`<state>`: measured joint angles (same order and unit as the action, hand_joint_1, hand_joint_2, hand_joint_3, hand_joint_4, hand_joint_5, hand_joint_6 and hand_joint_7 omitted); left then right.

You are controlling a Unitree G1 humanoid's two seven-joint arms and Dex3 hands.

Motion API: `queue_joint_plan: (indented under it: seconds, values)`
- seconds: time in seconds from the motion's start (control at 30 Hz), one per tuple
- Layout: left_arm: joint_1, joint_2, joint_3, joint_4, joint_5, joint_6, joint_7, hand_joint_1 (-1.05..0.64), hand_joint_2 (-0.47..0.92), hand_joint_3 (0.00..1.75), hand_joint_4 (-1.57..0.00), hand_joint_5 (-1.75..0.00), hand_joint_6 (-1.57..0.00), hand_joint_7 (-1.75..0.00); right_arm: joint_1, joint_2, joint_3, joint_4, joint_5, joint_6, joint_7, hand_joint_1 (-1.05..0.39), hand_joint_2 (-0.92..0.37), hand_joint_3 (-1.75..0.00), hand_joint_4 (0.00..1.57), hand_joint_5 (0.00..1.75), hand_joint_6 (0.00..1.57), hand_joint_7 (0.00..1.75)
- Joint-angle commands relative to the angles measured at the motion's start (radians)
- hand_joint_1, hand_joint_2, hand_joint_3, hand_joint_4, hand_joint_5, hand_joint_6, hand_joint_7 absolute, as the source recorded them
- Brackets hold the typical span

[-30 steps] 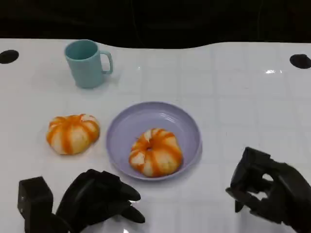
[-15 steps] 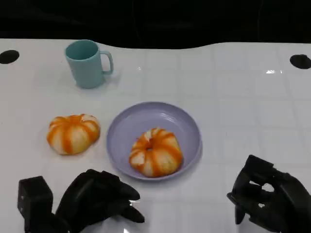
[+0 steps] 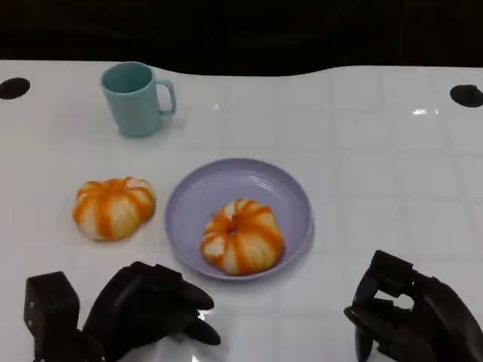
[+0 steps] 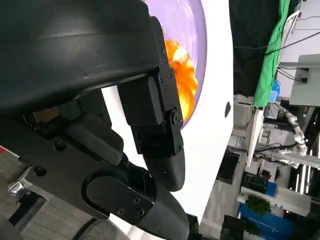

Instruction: Grasp the bread from the table and place it into the plate.

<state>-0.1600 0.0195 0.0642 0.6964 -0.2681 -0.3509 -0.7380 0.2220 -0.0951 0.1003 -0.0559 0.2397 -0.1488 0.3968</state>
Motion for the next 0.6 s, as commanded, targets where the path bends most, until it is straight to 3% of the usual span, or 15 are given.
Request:
queue_joint_plan:
  seconds: [0.03,0.6]
  values:
    - [-0.011,0.017,0.012,0.017,-0.009,-0.004,-0.01,-1.05,0.75,0.0,-1.57,-0.22,-1.57,-0.02,-0.009,-0.004,-0.015,0.018,-0.003,-0.019,0.005,-0.47,-0.92,-0.21,0.88,1.75,0.67,1.75]
    - [-0.029,0.017,0.016,0.051,0.003,-0.03,-0.005,-1.05,0.76,0.0,-1.57,-0.23,-1.57,-0.02,-0.03,0.0,-0.022,0.036,-0.009,-0.012,0.005,-0.49,-0.92,-0.21,0.85,1.75,0.65,1.75]
